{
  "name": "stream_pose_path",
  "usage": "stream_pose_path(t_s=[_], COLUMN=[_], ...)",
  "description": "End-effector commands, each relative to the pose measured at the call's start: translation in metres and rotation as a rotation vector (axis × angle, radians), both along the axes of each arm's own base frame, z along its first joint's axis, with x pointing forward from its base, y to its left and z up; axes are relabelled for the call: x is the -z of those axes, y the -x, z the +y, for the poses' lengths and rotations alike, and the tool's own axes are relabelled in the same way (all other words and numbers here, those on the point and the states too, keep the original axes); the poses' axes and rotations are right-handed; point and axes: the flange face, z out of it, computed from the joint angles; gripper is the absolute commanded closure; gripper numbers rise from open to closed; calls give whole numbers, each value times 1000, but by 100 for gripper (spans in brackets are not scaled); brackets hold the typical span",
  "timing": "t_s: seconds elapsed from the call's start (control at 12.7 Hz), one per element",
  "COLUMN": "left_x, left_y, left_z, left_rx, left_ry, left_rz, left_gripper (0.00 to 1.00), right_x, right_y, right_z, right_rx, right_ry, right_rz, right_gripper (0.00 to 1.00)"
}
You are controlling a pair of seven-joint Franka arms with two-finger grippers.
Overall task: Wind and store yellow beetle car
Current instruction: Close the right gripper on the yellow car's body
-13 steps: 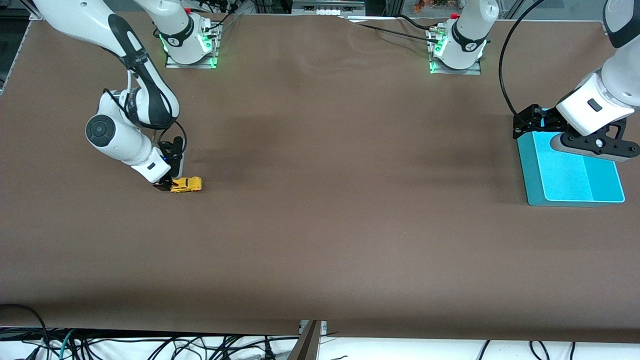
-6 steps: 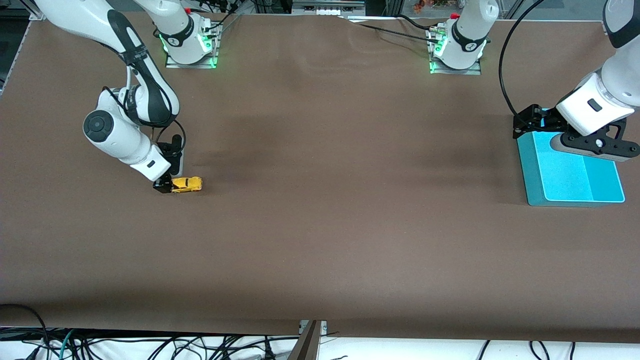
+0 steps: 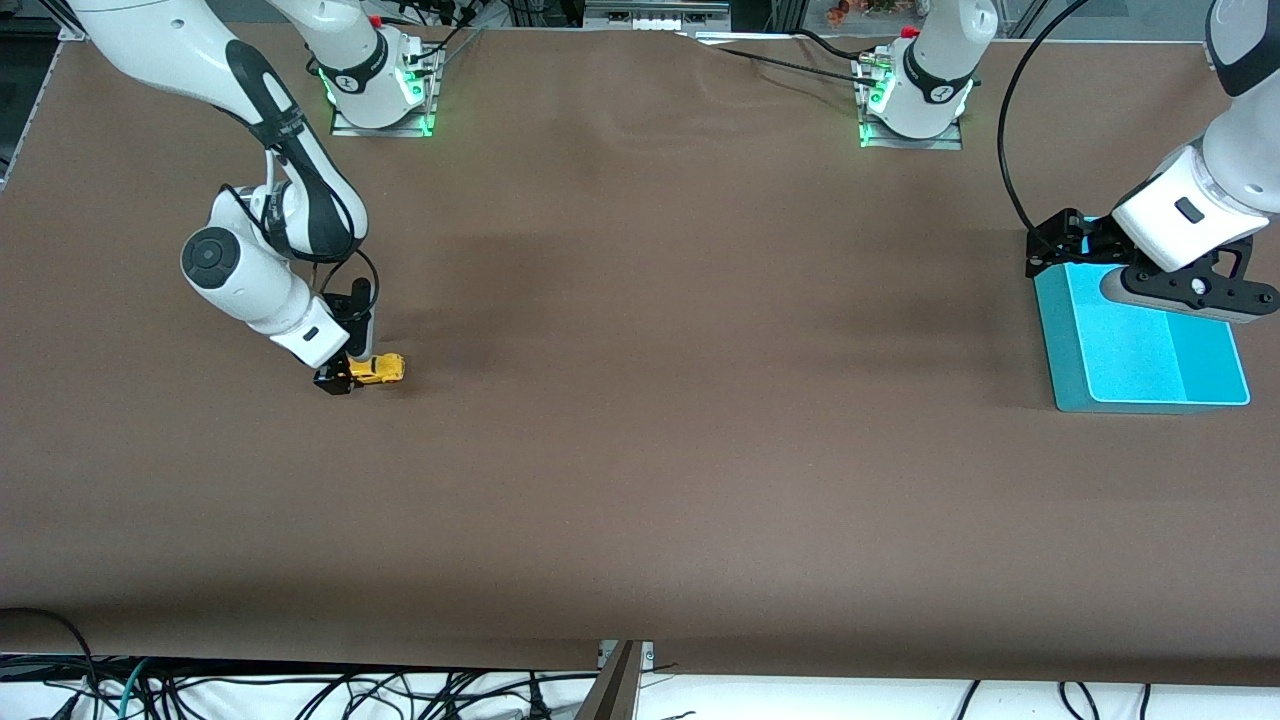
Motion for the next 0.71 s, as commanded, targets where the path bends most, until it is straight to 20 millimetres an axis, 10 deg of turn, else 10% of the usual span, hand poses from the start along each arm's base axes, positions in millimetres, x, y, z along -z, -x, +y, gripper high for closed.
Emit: stream_pose_path(t_s=[0.0, 0.47, 0.63], left_x=[-6, -6, -6], left_y=[-2, -2, -2], left_z=[-3, -3, -3], left_rx=[-4, -4, -4], left_ry=[-9, -9, -9], left_rz=[2, 2, 2], left_gripper=[0, 0, 0], right_x=[5, 4, 3], right_y=[-2, -3, -1], right_z=[-1, -2, -2], right_rx=[-14, -47, -54], right_ry=[-9, -7, -5], right_rz=[-18, -21, -17], right_gripper=[24, 82, 85])
